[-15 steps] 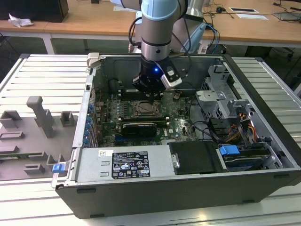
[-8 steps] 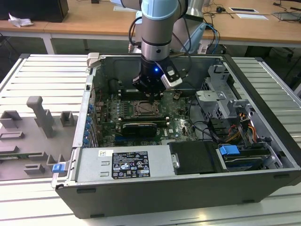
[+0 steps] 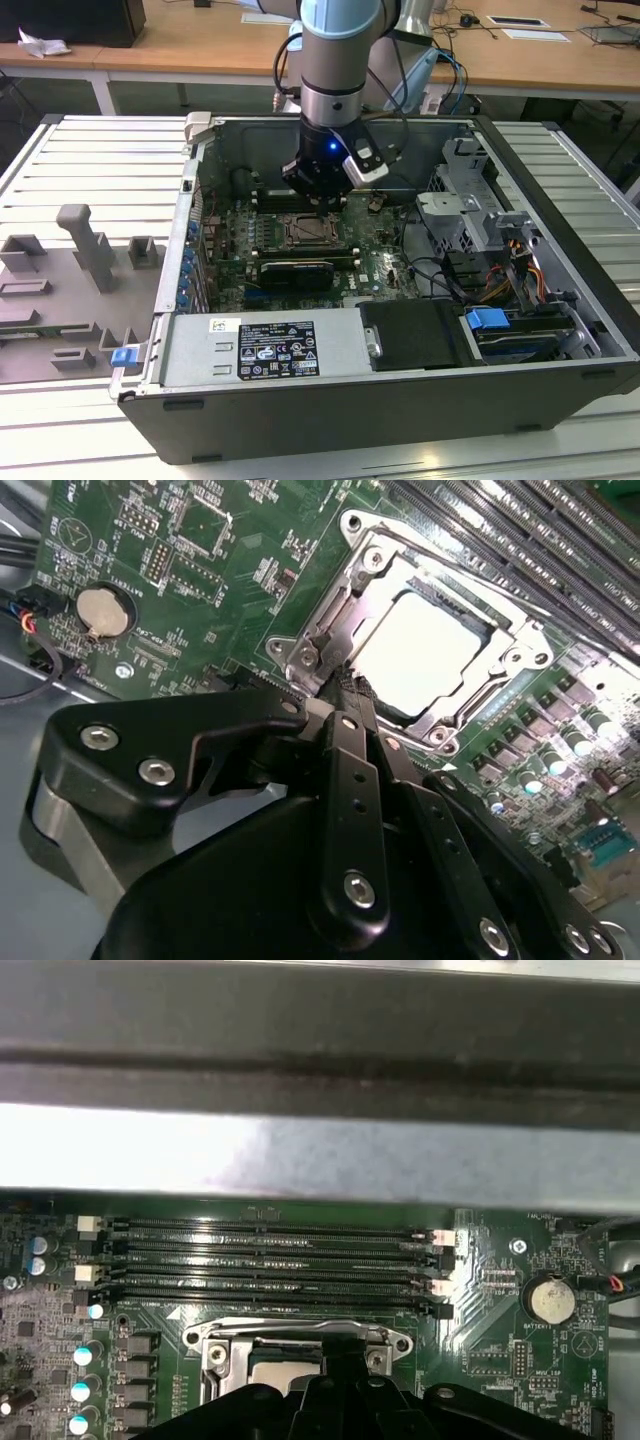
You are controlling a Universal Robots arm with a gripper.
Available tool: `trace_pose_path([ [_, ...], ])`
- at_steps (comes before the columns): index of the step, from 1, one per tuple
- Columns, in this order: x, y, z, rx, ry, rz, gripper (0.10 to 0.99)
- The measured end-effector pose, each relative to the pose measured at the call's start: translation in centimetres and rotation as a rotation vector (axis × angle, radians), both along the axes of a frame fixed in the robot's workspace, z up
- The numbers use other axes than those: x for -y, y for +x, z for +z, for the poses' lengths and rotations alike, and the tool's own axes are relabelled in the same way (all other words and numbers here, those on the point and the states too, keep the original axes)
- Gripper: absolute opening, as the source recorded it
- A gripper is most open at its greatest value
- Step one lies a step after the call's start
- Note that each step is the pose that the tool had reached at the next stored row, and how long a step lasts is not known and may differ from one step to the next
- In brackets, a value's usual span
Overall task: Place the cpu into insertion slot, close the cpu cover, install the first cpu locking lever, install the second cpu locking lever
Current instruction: 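Install the second cpu locking lever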
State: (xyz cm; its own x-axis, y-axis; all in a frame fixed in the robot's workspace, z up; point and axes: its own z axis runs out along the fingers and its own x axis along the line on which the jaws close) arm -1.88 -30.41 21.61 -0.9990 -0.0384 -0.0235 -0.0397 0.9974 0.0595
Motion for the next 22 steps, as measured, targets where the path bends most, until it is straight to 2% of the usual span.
trace_pose_path([
  [4,0.19,0.0,0.0,-0.0001,-0.002,0.0,0.106],
  [9,0.25,-0.01,0.37,0.0,-0.005,0.0,0.106],
  [15,0.96,0.0,0.37,0.0,-0.006,0.0,0.106],
  [22,1.26,0.0,0.9,0.0,-0.006,0.0,0.106],
])
